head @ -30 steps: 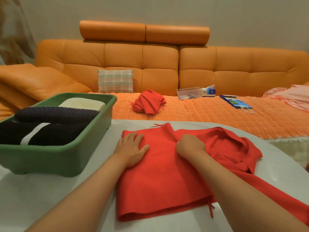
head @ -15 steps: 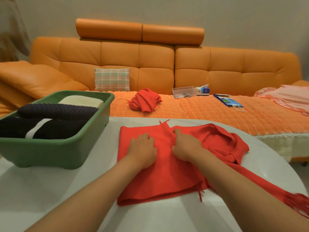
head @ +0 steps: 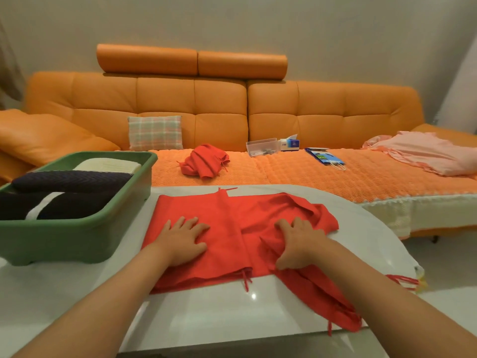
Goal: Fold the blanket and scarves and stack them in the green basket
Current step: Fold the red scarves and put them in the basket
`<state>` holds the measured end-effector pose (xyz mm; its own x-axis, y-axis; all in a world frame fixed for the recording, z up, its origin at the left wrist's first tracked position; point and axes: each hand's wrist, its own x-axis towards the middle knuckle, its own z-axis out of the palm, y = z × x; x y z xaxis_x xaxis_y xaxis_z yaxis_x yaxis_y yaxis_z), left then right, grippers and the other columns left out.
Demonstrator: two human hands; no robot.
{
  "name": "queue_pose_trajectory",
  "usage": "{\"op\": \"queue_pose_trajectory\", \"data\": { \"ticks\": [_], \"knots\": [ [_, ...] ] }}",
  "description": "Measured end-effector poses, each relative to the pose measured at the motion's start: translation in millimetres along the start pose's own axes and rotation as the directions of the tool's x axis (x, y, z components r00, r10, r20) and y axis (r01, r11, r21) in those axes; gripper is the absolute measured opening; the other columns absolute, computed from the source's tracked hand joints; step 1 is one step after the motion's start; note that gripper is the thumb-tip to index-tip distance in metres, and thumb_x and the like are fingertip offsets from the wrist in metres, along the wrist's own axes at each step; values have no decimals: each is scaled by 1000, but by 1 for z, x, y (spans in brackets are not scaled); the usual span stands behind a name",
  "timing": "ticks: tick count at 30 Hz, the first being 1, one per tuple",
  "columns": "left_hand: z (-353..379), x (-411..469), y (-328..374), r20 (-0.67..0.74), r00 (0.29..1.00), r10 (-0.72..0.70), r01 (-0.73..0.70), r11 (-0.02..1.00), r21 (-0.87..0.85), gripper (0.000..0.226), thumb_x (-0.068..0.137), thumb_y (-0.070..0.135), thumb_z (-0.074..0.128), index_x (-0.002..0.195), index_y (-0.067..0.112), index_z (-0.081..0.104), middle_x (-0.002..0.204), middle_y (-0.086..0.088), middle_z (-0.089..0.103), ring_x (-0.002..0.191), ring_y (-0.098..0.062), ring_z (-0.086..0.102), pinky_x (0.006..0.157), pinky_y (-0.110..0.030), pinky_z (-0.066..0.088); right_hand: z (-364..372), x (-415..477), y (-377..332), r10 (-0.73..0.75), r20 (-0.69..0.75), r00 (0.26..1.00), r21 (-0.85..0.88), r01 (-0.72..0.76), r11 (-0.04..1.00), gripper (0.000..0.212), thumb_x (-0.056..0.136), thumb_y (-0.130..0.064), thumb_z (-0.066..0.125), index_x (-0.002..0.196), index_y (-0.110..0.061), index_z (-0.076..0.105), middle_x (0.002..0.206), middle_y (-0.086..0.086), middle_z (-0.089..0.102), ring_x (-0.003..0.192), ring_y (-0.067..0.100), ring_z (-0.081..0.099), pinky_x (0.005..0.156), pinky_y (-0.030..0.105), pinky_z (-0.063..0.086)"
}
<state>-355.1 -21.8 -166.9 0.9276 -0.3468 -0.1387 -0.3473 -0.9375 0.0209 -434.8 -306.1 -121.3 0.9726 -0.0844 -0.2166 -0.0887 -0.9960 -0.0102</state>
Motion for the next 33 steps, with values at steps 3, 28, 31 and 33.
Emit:
{"op": "queue_pose_trajectory", "data": {
  "ticks": [3, 28, 31, 33],
  "knots": [
    [-6, 5, 36, -214, 975, 59, -59, 998, 6, 75, 74, 51, 16, 140, 25, 39, 150, -1, 39, 141, -21, 30, 117, -42, 19, 0, 2, 21, -54, -41, 998, 96, 58, 994, 72, 80, -17, 65, 141, -27, 27, 128, 14, 40, 108, 35, 59, 88, 37, 48],
    [-2, -15, 136, -528, 697, 486, -696, 637, -332, 16, 86, 19, 58, 87, 19, 74, 90, 9, 72, 84, -6, 66, 79, -29, 52, -4, 20, 51, -555, -117, 824, -594, 390, 704, 57, 88, -10, 57, 137, -37, 51, 115, 2, 60, 118, 27, 47, 118, 60, 1],
    [4, -7, 114, -627, 714, 310, -583, 759, -289, 29, 88, 31, 50, 109, 23, 69, 113, 7, 67, 109, -11, 60, 96, -32, 47, -11, 16, 52, -570, -185, 800, -640, 342, 688, 39, 82, -4, 53, 107, -28, 70, 96, 0, 64, 103, 27, 50, 118, 61, 8],
    [11, -5, 95, -498, 833, 240, -387, 897, -214, 57, 86, 53, 36, 134, 28, 55, 140, 4, 53, 133, -16, 45, 110, -38, 38, -17, 11, 53, -546, -180, 818, -662, 310, 682, 33, 79, -3, 54, 96, -25, 72, 91, -1, 66, 101, 27, 52, 115, 59, 16]
  ]
}}
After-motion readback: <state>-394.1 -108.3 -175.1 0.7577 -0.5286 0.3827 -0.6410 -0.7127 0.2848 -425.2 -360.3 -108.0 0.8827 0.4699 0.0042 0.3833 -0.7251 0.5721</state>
